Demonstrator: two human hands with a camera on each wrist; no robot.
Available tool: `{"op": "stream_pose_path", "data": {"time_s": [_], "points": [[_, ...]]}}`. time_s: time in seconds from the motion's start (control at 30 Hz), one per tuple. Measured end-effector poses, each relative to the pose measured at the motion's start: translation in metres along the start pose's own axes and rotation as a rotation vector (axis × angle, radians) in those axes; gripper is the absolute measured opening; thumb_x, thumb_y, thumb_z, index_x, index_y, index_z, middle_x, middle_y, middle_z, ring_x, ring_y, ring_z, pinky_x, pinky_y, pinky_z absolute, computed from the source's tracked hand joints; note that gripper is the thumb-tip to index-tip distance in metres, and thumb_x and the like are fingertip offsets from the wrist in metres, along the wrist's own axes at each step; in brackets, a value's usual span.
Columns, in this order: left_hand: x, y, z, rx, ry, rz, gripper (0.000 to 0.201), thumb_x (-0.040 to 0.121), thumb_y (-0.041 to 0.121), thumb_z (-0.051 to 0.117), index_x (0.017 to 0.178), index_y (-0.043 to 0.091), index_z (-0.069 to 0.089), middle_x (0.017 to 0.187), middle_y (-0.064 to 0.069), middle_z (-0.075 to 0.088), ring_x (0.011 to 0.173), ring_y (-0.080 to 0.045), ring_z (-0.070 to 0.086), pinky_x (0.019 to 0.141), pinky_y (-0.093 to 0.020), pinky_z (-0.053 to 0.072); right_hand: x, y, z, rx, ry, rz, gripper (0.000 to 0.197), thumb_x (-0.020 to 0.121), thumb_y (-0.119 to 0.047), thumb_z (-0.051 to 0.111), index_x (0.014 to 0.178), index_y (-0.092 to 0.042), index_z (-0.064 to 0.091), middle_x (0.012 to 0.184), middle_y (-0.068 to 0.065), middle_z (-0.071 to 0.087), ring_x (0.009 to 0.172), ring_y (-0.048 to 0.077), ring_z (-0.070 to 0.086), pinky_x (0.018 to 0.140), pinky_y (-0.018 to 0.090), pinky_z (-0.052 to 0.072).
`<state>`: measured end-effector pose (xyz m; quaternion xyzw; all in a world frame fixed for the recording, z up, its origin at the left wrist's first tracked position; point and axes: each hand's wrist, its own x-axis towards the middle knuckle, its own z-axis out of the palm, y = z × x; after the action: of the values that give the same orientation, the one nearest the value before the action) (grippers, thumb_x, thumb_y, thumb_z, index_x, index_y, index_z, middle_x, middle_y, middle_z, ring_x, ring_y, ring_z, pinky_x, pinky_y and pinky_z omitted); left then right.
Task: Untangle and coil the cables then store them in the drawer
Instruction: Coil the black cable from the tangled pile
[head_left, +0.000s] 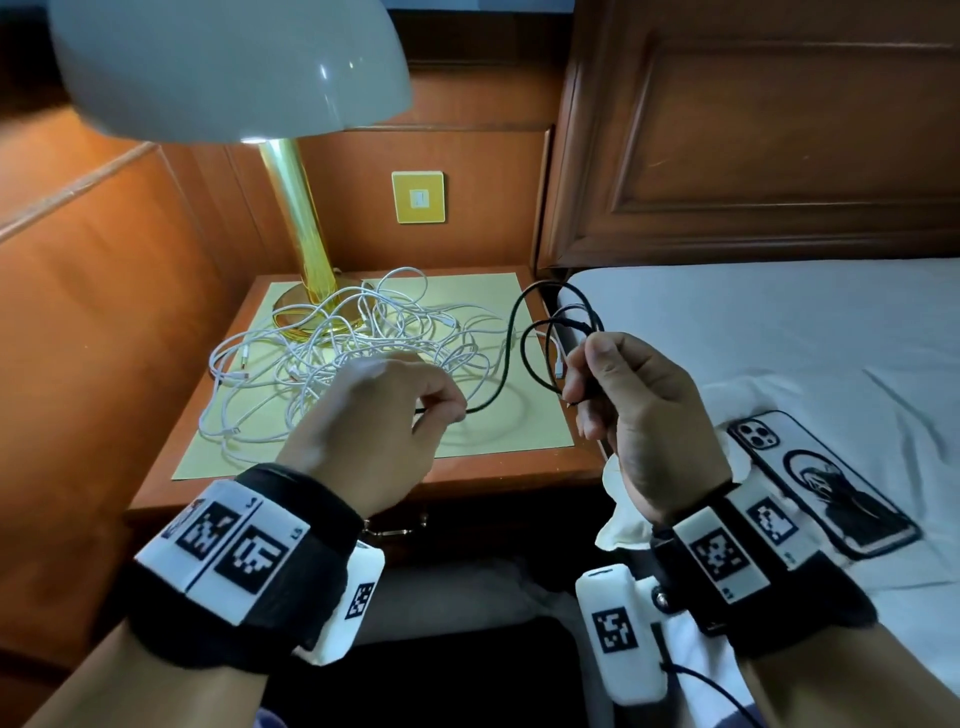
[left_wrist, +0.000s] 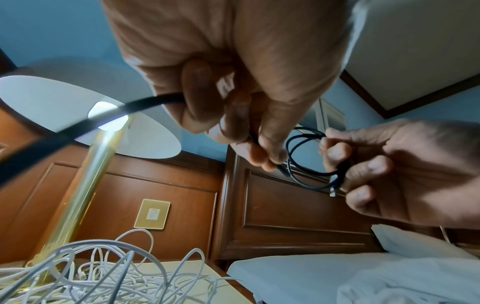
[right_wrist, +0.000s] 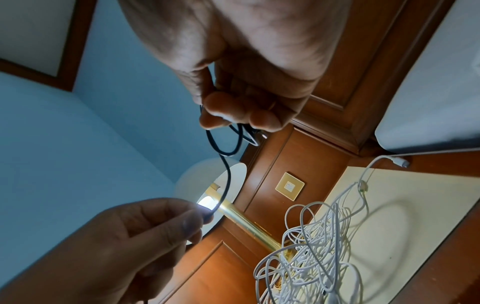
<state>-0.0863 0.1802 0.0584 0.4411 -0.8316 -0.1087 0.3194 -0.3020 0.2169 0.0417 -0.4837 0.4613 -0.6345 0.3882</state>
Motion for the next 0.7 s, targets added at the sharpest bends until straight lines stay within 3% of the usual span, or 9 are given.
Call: {"op": "stream_pose_path", "data": {"time_s": [0.1, 0.2, 0.33, 0.5, 0.6, 0.7], "points": [[0.000, 0.000, 0.005, 0.024, -0.089, -0.024, 0.011, 0.087, 0.014, 0.074, 0.083, 0.024, 0.078, 0.081, 0.014, 0.069, 0.075, 0.001, 0.060, 0.072, -0.005, 0.042, -0.002, -0.001, 0.002, -0.066, -0.008, -0.040, 0.030, 0.103, -0.028, 0.049, 0.083, -0.014, 0.067, 0.074, 0.006, 0.064, 0.053, 0.022, 0.045, 0.055, 0.026, 0.039], [-0.001, 0.000, 0.008, 0.052, -0.185, -0.049, 0.015, 0.090, 0.014, 0.070, 0.088, 0.027, 0.078, 0.086, 0.016, 0.068, 0.081, -0.003, 0.061, 0.078, -0.021, 0.051, -0.004, -0.002, 0.005, -0.036, -0.022, -0.024, 0.031, 0.103, -0.026, 0.050, 0.080, -0.019, 0.069, 0.074, 0.007, 0.066, 0.054, 0.021, 0.047, 0.055, 0.027, 0.041], [-0.001, 0.003, 0.008, 0.065, -0.197, -0.059, 0.016, 0.093, 0.015, 0.065, 0.091, 0.025, 0.077, 0.090, 0.013, 0.069, 0.084, -0.006, 0.060, 0.079, -0.022, 0.050, -0.005, -0.004, 0.007, 0.018, -0.024, 0.032, 0.033, 0.101, -0.025, 0.052, 0.075, -0.022, 0.071, 0.074, 0.008, 0.067, 0.053, 0.019, 0.048, 0.053, 0.024, 0.042], [-0.001, 0.002, 0.007, 0.059, -0.184, -0.038, 0.016, 0.096, 0.015, 0.062, 0.091, 0.024, 0.076, 0.090, 0.012, 0.068, 0.082, -0.006, 0.060, 0.079, -0.024, 0.052, -0.009, -0.004, 0.009, -0.132, -0.033, 0.003, 0.025, 0.097, -0.029, 0.058, 0.080, -0.017, 0.070, 0.076, 0.006, 0.072, 0.053, 0.022, 0.056, 0.061, 0.038, 0.048], [-0.003, 0.005, 0.009, 0.019, -0.234, -0.003, 0.016, 0.094, 0.016, 0.064, 0.090, 0.027, 0.074, 0.089, 0.016, 0.065, 0.082, -0.005, 0.059, 0.079, -0.027, 0.052, -0.011, -0.006, 0.012, -0.212, -0.077, -0.039, 0.023, 0.096, -0.029, 0.059, 0.085, -0.011, 0.069, 0.081, 0.004, 0.074, 0.053, 0.021, 0.062, 0.058, 0.028, 0.048], [-0.005, 0.009, 0.009, -0.056, -0.285, 0.071, 0.013, 0.094, 0.020, 0.065, 0.090, 0.029, 0.074, 0.087, 0.016, 0.064, 0.080, -0.006, 0.060, 0.074, -0.030, 0.051, -0.012, -0.003, 0.013, -0.283, -0.122, -0.047, 0.019, 0.096, -0.027, 0.061, 0.086, -0.014, 0.069, 0.083, 0.000, 0.075, 0.054, 0.020, 0.063, 0.055, 0.018, 0.045]]}}
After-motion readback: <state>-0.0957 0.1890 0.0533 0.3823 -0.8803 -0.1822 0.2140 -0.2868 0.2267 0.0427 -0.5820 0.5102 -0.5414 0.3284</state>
